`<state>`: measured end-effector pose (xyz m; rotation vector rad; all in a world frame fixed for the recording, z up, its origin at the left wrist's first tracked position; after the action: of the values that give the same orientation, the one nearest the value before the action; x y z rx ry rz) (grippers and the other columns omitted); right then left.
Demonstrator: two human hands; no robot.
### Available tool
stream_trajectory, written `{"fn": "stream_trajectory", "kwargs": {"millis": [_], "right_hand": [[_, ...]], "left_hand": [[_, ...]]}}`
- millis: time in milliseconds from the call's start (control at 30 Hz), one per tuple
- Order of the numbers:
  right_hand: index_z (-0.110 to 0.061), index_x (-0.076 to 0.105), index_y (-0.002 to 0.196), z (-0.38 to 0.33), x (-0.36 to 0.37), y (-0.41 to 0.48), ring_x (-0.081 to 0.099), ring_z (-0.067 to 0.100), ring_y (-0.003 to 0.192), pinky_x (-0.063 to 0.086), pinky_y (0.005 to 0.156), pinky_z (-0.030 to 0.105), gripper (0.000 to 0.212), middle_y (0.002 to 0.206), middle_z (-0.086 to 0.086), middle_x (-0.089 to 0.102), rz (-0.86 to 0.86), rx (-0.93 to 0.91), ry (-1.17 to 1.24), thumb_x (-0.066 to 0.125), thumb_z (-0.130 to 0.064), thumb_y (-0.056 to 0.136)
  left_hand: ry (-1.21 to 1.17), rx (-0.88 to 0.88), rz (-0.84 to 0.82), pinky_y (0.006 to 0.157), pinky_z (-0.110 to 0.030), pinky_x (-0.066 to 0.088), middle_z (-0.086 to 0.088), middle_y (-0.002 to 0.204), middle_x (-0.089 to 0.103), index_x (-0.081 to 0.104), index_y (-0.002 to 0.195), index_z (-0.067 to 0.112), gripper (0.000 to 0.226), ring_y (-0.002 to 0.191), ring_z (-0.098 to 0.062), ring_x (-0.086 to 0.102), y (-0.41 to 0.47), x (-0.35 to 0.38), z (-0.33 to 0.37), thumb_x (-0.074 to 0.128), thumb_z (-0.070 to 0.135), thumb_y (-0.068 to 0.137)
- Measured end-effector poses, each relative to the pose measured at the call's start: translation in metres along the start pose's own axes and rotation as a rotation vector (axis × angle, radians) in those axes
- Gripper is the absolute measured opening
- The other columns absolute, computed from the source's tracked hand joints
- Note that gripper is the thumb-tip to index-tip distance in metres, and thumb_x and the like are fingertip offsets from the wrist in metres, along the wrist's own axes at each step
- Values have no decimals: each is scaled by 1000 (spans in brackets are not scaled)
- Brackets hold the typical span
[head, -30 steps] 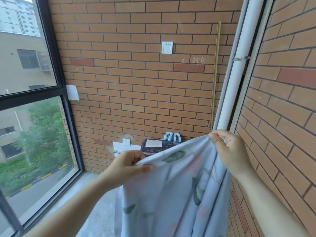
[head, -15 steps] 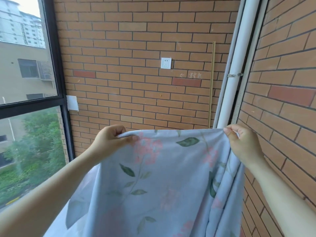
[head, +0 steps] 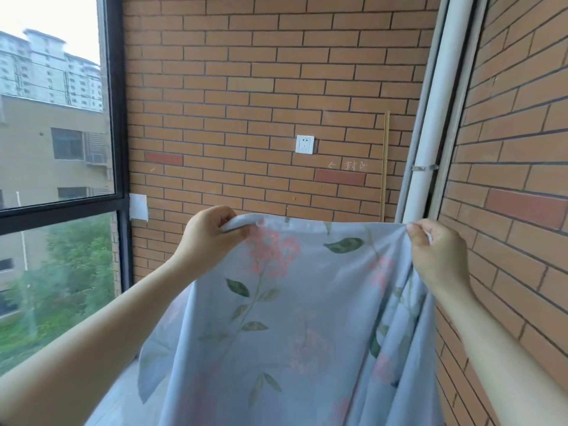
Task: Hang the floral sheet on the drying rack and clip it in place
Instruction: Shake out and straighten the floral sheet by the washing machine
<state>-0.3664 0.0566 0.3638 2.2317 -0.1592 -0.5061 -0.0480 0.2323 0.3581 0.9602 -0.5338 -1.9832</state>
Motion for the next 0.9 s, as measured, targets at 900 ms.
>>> {"fn": "stream_trajectory", "kwargs": {"millis": [900], "right_hand": [[-24,66,116,38,97,-170,62,-8,105,45,86,7,29,110,-16,72,-591,333,549,65,-12,90]], "left_hand": [[-55,66,-626,67,-19,47,3,79,73,77,78,22,4,76,-8,64,-91,132,11,76,26,77]]}}
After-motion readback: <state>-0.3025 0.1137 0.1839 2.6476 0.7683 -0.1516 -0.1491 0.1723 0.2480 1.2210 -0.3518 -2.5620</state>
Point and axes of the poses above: each hand's wrist, its own y-axis towards the middle knuckle, its own x-axis out of the palm, z = x × y, the point moved 7 cm from there along y, towards the middle knuckle
